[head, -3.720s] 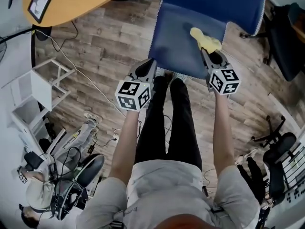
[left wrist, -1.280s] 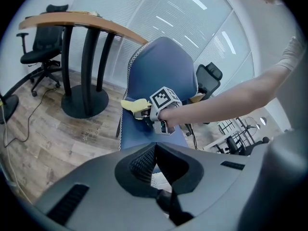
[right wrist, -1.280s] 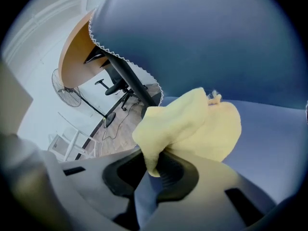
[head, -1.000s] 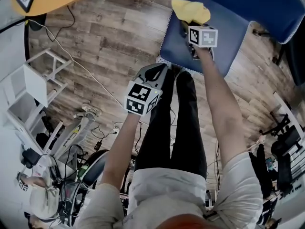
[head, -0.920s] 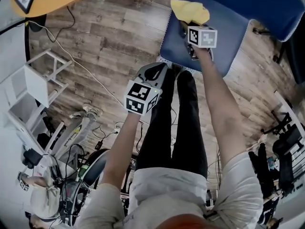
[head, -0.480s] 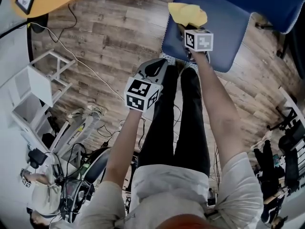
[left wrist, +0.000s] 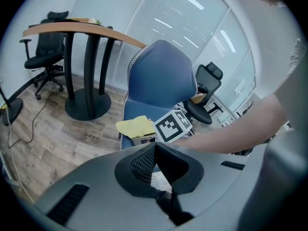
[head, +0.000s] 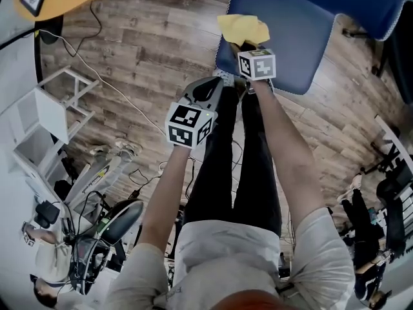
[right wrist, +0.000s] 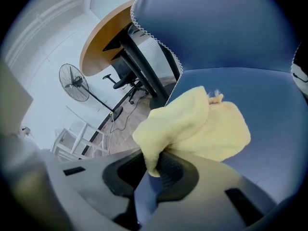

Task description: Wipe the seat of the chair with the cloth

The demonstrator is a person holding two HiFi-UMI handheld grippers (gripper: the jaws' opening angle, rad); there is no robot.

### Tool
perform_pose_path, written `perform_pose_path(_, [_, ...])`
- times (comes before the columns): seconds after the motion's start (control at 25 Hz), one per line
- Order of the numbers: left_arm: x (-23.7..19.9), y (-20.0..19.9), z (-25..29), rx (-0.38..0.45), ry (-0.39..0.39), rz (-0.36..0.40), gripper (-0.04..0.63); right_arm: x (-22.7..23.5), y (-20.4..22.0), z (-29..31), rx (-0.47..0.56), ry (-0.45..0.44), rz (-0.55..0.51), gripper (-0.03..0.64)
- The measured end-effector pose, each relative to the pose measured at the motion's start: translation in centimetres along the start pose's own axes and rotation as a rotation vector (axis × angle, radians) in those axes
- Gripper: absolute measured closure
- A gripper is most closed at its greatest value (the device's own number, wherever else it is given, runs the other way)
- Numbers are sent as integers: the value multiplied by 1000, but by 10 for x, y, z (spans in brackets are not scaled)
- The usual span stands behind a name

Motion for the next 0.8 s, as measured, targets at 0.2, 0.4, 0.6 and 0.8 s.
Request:
perform_pose_path(0.2, [-1,1,-2,-3,0,-11,569,-11,16,1,-33,-14,-84,554])
perform_pose_path(0.4, [-4,1,0,4,2,-14,569,-19,29,-1,-76,-55,-180,554])
perform_pose_path(0.6, [4,4,5,18,-10,-31,569,-18,46,-12,-122,-106,-270,554])
perform_pose_path(0.8, [-2,9,10,26,-33,-71,569,-21,61,-18,-198,-156,-361,554])
Point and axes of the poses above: the fingertips, and each gripper's own axes: z forward along the fingers, x to its right, y out of its underside, the point moved 9 cm from there along -z, backward along the fingers, and after that the axes turned 2 degrees about z, right-handed, at the moved point
